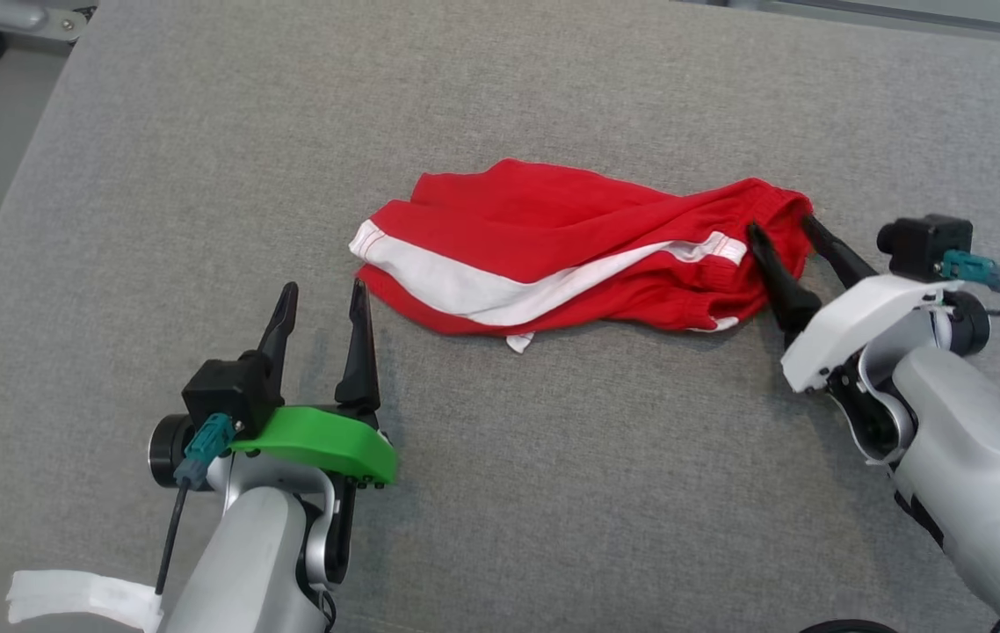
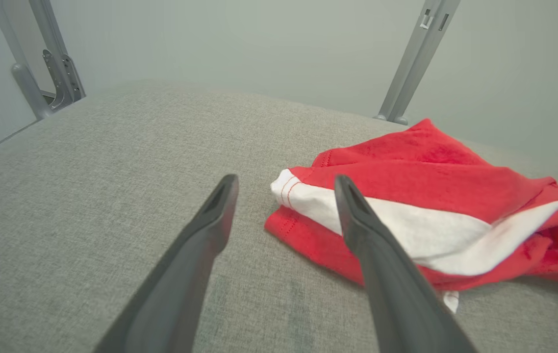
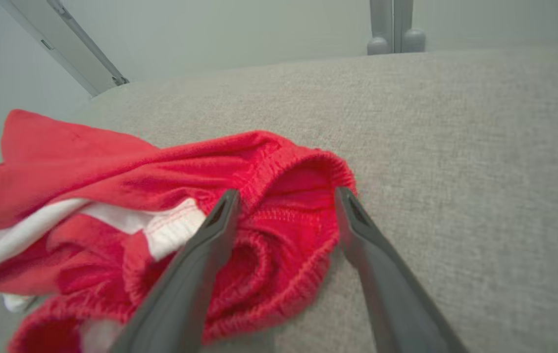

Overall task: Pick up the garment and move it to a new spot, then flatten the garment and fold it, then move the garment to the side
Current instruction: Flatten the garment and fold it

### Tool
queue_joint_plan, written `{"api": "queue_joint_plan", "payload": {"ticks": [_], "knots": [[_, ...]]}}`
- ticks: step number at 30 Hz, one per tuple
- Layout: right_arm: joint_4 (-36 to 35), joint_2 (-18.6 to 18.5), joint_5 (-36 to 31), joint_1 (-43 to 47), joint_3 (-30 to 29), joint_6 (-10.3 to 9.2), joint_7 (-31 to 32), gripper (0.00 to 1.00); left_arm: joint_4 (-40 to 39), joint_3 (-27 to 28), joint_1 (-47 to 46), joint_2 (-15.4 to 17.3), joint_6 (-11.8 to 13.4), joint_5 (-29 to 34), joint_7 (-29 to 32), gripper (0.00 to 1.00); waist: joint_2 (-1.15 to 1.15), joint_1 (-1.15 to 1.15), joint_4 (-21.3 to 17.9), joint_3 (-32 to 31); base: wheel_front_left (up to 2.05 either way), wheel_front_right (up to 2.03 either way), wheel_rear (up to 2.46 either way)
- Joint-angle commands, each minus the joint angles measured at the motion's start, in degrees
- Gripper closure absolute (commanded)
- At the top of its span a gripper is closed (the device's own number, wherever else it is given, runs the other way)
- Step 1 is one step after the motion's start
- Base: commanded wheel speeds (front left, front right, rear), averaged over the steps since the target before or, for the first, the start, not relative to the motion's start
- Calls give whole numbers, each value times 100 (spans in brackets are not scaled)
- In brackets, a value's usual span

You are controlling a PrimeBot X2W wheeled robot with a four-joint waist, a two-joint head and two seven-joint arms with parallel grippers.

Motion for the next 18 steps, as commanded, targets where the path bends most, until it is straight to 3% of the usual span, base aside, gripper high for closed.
{"api": "queue_joint_plan", "payload": {"ticks": [1, 6, 11, 18], "knots": [[-129, -76, 72, 166, 25, -2, -37, 0, 13, 38, 94, 17, -20, 79, -14, 0, 0, 0, -293, -233, 0, 0, 0], [-1039, -340, 135, 713, -129, -2, -57, 0, 20, 126, 194, 17, -89, 138, -14, 0, 0, 0, -540, -384, 0, 0, 0], [-1868, -272, -122, 1159, -134, -2, -57, 0, 41, 144, 238, 19, -122, 152, -14, 0, 0, 0, -591, -421, 0, 0, 0], [-2031, -146, -603, 1161, 192, -2, -58, 0, 75, 158, 236, 19, -173, 144, -14, 0, 0, 0, -430, -344, 0, 0, 0]]}}
